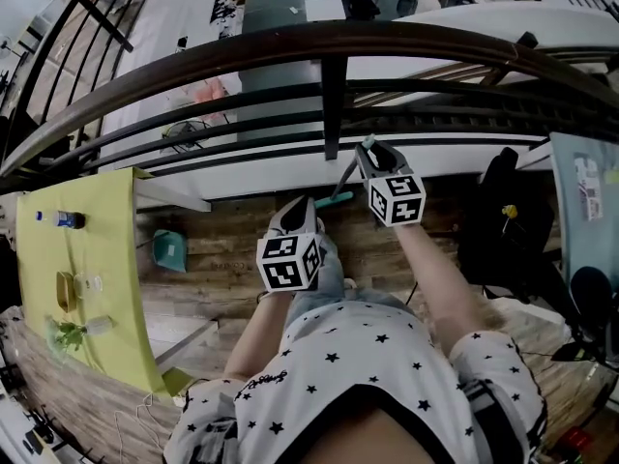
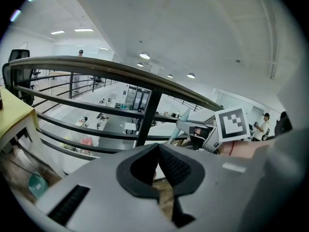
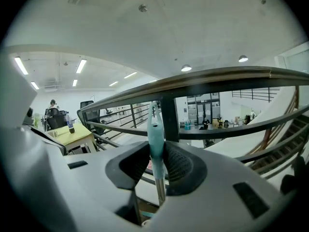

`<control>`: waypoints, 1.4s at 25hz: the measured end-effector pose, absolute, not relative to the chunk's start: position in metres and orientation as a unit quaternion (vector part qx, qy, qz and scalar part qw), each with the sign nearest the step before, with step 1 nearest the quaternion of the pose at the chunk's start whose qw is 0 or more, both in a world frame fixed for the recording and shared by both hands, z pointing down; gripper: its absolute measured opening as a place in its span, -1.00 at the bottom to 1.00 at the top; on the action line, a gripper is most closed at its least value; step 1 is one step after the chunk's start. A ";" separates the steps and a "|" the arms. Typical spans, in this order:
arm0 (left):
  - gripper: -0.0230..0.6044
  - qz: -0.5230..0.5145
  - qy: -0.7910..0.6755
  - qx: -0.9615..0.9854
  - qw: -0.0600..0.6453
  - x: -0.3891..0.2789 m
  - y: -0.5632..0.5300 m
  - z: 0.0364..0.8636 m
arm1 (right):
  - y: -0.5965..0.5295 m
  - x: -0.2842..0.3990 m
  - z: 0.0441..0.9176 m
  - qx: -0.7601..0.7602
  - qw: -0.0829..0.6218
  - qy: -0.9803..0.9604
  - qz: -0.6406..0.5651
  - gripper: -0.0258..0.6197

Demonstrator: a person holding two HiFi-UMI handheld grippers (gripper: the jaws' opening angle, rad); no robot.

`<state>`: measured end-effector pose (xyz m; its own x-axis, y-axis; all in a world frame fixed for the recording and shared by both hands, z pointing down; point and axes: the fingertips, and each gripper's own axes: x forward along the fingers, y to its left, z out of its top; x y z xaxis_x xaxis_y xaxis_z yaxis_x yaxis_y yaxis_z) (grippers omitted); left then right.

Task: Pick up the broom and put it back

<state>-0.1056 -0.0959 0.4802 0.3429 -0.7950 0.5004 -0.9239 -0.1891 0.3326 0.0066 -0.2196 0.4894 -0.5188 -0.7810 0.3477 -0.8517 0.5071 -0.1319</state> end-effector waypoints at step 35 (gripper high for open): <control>-0.89 0.097 -0.571 0.775 0.251 -0.068 -0.019 0.447 | -0.092 0.055 0.422 0.481 0.077 -0.864 0.129 -0.66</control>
